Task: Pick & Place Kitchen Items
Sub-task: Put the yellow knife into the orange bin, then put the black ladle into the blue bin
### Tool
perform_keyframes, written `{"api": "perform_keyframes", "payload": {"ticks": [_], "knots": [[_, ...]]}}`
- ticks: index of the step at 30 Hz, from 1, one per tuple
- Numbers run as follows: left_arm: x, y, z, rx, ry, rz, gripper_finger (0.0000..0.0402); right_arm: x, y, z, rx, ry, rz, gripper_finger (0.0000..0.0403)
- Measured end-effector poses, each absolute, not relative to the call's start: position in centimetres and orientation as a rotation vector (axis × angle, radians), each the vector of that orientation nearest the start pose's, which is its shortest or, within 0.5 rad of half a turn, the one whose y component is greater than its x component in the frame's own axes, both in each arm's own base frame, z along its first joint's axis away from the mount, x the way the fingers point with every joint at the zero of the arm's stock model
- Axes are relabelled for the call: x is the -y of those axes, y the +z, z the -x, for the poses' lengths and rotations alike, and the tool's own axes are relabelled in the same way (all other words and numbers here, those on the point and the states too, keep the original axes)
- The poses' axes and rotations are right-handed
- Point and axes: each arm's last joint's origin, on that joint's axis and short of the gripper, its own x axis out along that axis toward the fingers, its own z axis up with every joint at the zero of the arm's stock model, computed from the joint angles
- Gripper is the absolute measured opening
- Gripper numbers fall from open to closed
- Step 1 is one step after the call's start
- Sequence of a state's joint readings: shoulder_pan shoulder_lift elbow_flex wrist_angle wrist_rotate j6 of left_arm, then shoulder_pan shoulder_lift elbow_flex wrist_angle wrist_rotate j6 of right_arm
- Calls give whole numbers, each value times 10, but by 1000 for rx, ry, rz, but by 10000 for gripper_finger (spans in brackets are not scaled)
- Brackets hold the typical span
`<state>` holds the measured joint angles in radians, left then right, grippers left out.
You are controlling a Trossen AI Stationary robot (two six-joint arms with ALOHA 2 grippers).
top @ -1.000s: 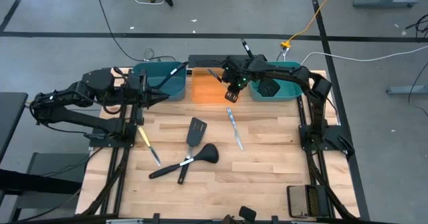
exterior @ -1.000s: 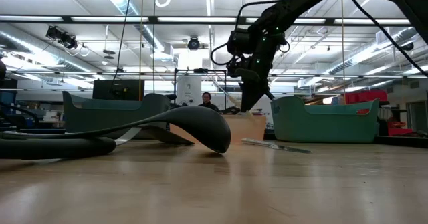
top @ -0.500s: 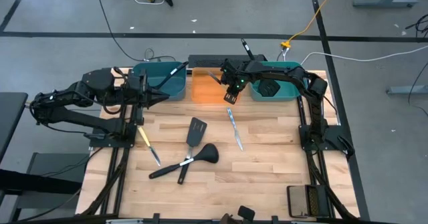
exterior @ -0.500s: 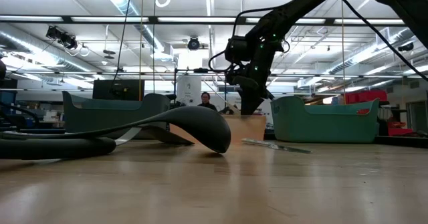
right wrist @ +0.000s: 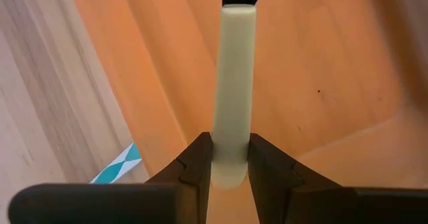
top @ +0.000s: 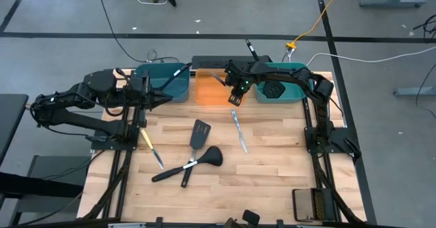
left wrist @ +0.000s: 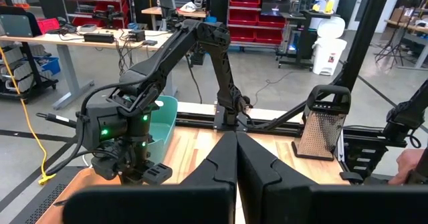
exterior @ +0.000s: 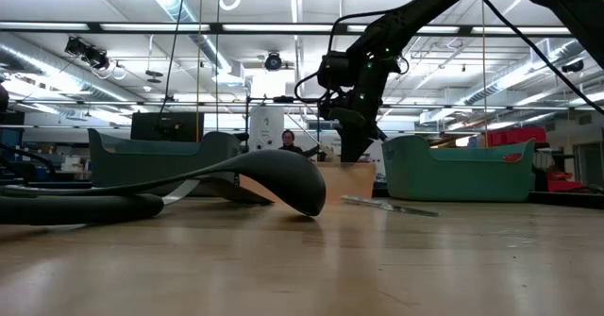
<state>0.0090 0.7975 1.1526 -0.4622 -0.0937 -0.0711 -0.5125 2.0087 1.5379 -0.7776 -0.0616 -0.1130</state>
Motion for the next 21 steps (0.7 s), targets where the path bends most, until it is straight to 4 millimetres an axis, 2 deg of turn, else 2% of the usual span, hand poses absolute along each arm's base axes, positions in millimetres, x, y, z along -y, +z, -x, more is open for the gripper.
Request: {"api": "perform_keyframes", "payload": {"ticks": [11,21], "knots": [[-4,424,-140,-103,107,67,2,199,194,-357,-1222,-321,-258,89],[-4,424,-140,-103,107,67,2,199,194,-357,-1221,-321,-258,157]]}}
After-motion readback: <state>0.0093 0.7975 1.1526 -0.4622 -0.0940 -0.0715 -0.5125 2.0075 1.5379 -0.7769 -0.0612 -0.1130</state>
